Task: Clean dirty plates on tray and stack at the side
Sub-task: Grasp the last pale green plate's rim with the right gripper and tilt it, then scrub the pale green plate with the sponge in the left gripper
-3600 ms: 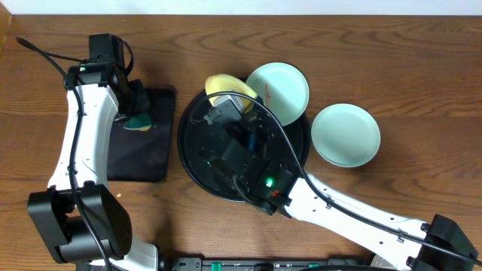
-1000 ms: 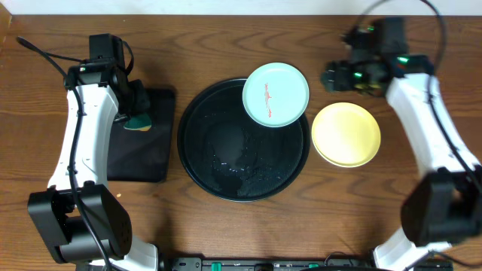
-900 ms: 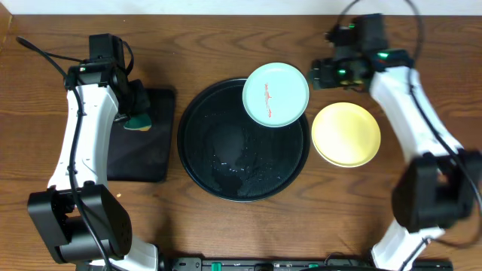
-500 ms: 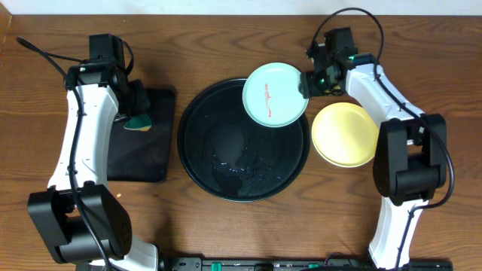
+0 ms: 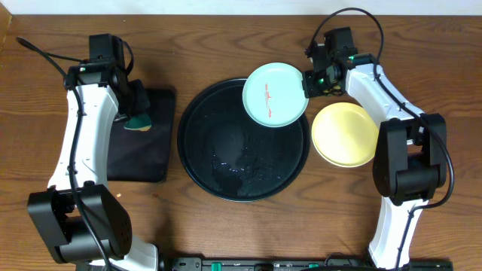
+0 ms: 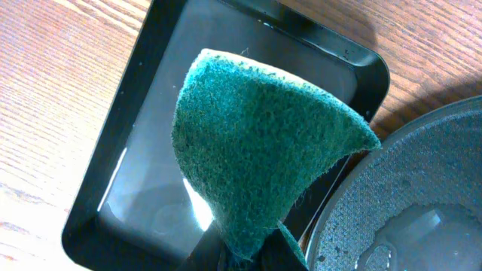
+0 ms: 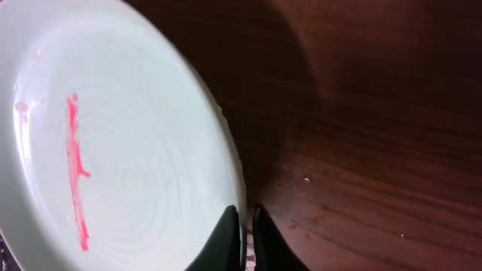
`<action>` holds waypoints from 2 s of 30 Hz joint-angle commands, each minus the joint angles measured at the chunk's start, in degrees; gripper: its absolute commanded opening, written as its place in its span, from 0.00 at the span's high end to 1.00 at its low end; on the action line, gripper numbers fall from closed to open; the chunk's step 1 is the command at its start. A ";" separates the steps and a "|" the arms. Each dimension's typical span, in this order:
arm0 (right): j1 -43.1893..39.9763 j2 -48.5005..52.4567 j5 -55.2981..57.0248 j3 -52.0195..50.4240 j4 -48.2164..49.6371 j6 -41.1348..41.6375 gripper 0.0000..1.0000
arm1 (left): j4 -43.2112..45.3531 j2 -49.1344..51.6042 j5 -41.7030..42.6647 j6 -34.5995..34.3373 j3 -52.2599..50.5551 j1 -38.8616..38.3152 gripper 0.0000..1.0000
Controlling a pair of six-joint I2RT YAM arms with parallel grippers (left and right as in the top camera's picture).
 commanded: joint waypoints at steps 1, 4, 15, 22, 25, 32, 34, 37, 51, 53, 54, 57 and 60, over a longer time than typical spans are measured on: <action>1.25 0.50 -1.05 0.04 -0.50 0.35 0.99 | -0.07 0.17 -0.24 -0.50 0.31 0.13 0.92; 2.05 0.50 -2.03 0.04 -0.79 0.35 0.99 | -0.09 0.17 -0.24 -0.50 0.31 0.13 0.93; 6.95 0.46 -6.40 0.07 -8.81 11.39 0.99 | -0.07 0.17 -0.24 -0.48 0.31 0.13 0.93; 9.27 0.48 -10.36 0.04 -14.27 14.36 0.99 | -0.07 0.17 -0.24 -0.50 0.31 0.13 0.92; 10.40 0.48 -6.88 0.04 -14.53 14.36 0.99 | -0.07 0.17 -0.22 -0.50 0.31 -0.15 0.93; 13.44 1.25 -1.42 0.02 -11.74 14.34 0.99 | 0.13 0.09 8.72 -0.28 0.31 -2.91 0.93; 14.23 1.90 -1.36 -0.02 -10.80 14.34 0.99 | 0.50 0.04 10.27 -0.31 0.31 -4.20 0.93; 14.97 2.99 -0.81 -0.02 -10.14 14.58 0.96 | 0.92 0.02 10.23 -0.31 0.31 -6.34 0.93; 15.04 8.55 -0.61 -0.07 -9.99 14.58 0.95 | 1.16 0.09 10.23 -2.36 0.31 -14.19 0.92; 15.06 8.90 -0.61 -0.07 -9.86 14.58 0.99 | 1.22 0.17 10.23 -3.30 0.31 -15.87 0.93; 15.06 8.90 -0.61 -0.07 -9.81 14.71 0.99 | 1.25 0.26 10.21 -3.61 0.31 -16.74 0.93; 15.04 8.90 -0.59 -0.07 -9.49 15.43 0.99 | 1.44 0.63 10.05 -5.09 0.31 -19.06 0.93; 15.04 8.90 -0.59 -0.07 -9.42 15.89 0.99 | 1.51 1.53 9.94 -7.21 0.31 -21.07 0.93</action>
